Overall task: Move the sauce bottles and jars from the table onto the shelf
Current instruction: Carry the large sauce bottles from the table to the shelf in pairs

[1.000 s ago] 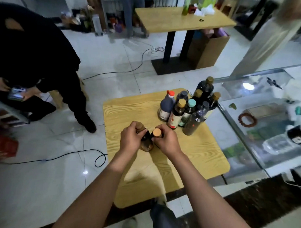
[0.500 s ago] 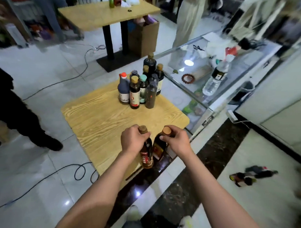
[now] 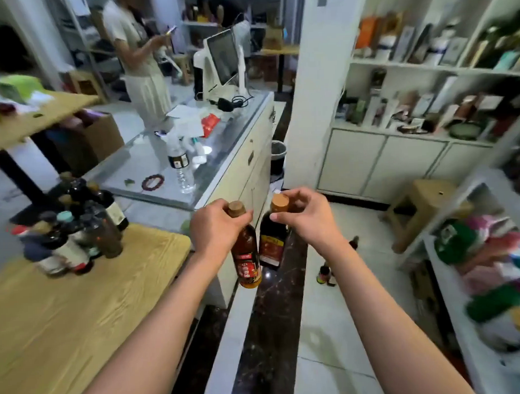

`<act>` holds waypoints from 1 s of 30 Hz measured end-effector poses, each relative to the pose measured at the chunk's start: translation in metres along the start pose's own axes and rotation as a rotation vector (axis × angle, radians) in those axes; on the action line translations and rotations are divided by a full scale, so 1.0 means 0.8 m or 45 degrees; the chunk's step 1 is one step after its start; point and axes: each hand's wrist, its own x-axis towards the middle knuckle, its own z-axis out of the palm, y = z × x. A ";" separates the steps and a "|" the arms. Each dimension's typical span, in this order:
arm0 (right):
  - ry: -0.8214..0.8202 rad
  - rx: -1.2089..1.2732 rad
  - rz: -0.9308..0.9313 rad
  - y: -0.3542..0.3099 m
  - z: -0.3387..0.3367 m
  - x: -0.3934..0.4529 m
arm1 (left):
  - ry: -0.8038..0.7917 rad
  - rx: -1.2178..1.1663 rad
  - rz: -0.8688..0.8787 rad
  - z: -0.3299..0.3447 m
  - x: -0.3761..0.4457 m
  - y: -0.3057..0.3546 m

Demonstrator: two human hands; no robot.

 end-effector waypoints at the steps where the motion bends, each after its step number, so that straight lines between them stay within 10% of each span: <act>1: 0.044 0.018 -0.017 -0.003 -0.038 -0.002 | -0.003 -0.041 0.039 0.012 -0.002 0.034; 13: 0.381 0.078 -0.204 0.016 -0.343 -0.012 | 0.056 -0.205 0.379 0.137 -0.036 0.353; 30: 0.876 -0.079 -0.303 0.015 -0.566 0.068 | -0.098 -0.511 0.786 0.267 0.035 0.627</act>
